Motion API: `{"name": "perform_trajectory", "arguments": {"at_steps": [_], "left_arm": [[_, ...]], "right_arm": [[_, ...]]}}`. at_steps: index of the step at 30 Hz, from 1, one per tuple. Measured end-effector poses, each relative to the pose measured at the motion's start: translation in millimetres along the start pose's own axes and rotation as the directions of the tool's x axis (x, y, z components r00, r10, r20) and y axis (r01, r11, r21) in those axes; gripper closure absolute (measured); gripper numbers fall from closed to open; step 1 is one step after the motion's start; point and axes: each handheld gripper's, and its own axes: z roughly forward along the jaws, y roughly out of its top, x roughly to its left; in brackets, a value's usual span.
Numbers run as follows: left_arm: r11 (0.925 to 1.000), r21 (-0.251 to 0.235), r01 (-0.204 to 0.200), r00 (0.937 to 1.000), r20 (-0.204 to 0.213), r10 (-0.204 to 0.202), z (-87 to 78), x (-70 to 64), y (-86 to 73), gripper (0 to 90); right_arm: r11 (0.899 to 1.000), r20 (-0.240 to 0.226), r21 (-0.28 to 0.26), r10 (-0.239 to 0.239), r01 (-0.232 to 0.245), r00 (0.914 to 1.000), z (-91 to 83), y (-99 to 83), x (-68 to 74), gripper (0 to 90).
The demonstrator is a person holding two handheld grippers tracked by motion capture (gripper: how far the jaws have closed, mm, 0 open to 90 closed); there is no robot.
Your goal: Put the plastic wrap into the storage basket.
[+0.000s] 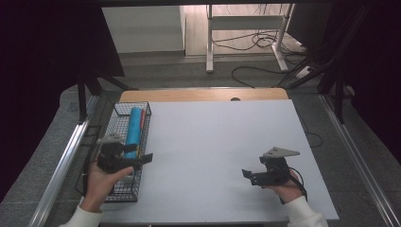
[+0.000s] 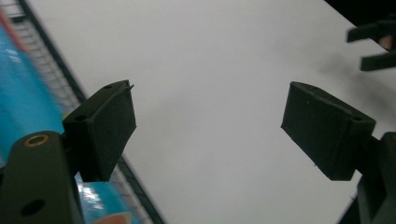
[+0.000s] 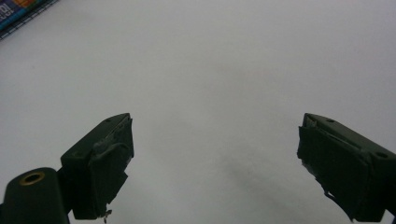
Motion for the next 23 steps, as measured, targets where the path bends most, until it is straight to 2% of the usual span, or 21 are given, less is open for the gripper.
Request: {"name": "perform_trajectory", "arguments": {"at_steps": [3, 6, 10, 15, 18, 23], "left_arm": [[0.9998, 0.0, -0.022, 0.999, 0.039, 0.022, 5.2, -16.4, -12.2, 17.6], [0.9985, 0.012, -0.053, 0.9983, 0.025, 0.052, 12.8, -28.1, -18.2, 17.7], [0.9974, 0.026, -0.067, 0.9975, 0.023, 0.067, 24.0, -37.5, -22.3, 17.7], [0.9965, 0.048, -0.069, 0.9975, 0.017, 0.068, 36.3, -40.5, -24.5, 18.1], [0.9965, 0.048, -0.069, 0.9976, -0.001, 0.069, 37.7, -40.4, -25.5, 18.1], [0.9978, 0.035, -0.057, 0.9984, -0.006, 0.057, 36.8, -37.7, -27.0, 18.0]], "right_arm": [[0.999, 0.0, -0.018, -0.038, 0.038, 0.9993, -4.6, -2.2, 0.5, 11.1], [0.998, 0.009, -0.035, -0.053, 0.054, 0.9985, -10.7, -5.1, -0.7, 11.1], [0.997, 0.013, -0.054, -0.056, 0.057, 0.9983, -17.7, -9.8, -4.5, 11.1], [0.997, 0.022, -0.056, -0.06, 0.062, 0.9979, -21.0, -14.5, -10.0, 11.1], [0.996, 0.024, -0.061, -0.069, 0.07, 0.9973, -20.8, -14.1, -11.0, 11.1], [0.991, 0.025, -0.078, -0.107, 0.108, 0.994, -21.3, -12.3, -8.4, 11.0]]}}
